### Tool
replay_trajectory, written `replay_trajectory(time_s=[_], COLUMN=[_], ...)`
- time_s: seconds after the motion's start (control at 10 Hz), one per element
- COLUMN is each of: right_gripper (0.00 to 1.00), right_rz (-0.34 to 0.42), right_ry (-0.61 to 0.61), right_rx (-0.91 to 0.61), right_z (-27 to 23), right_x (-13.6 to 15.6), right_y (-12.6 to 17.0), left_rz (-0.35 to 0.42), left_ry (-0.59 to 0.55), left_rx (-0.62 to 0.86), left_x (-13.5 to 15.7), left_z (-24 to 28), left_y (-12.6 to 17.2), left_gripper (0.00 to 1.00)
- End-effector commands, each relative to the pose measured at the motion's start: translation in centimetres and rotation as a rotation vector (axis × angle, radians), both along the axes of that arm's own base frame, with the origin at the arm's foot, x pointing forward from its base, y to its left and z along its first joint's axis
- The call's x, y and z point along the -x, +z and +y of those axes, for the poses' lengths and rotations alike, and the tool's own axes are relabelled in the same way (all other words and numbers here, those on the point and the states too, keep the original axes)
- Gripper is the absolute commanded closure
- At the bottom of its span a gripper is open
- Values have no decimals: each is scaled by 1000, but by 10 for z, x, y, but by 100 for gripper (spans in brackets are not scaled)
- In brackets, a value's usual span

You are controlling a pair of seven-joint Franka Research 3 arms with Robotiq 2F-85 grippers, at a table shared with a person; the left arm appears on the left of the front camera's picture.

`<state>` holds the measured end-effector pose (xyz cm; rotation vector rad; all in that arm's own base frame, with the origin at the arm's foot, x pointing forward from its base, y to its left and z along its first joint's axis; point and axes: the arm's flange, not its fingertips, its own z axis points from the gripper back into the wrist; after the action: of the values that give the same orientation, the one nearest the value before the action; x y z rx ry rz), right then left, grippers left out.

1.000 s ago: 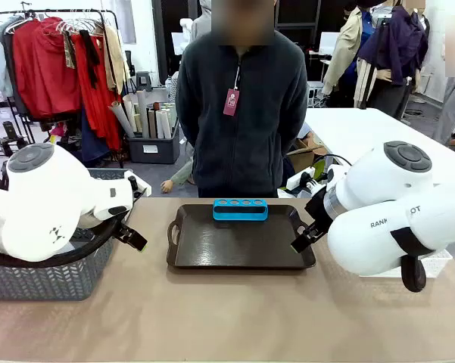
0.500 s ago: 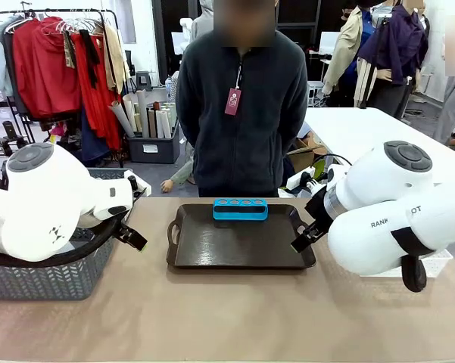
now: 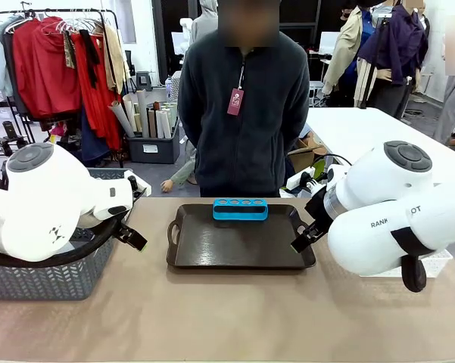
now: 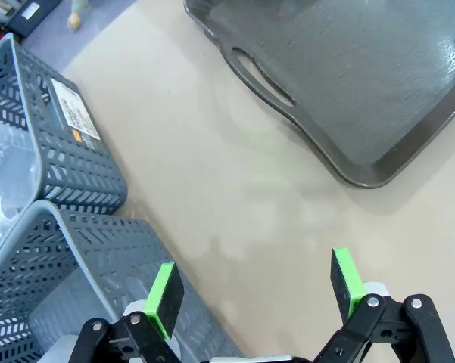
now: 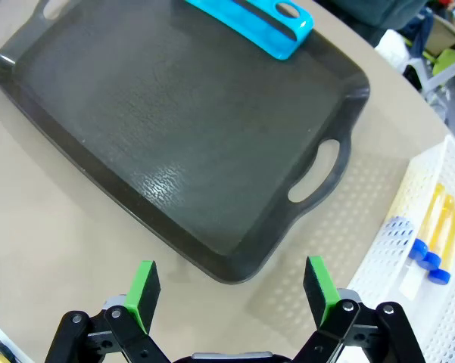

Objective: Prepare the laboratory tools.
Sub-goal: Pick up one Small flask and place it on the Handle tray.

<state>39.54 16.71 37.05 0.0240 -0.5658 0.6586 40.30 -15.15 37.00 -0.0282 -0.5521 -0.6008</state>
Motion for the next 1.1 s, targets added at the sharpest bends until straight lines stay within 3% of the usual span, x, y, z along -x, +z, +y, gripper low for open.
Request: replay_trajectory(time_s=[0.0,1.0], right_gripper=[0,0], right_rz=[0,0], right_ry=[0,0], right_rx=[-1,0], right_z=[0,0], right_x=[0,0], right_y=[0,0], left_rz=[0,0], left_ry=[0,0], left_rx=[0,0], left_x=[0,0], left_z=[0,0], left_y=[0,0], left_gripper=[0,0])
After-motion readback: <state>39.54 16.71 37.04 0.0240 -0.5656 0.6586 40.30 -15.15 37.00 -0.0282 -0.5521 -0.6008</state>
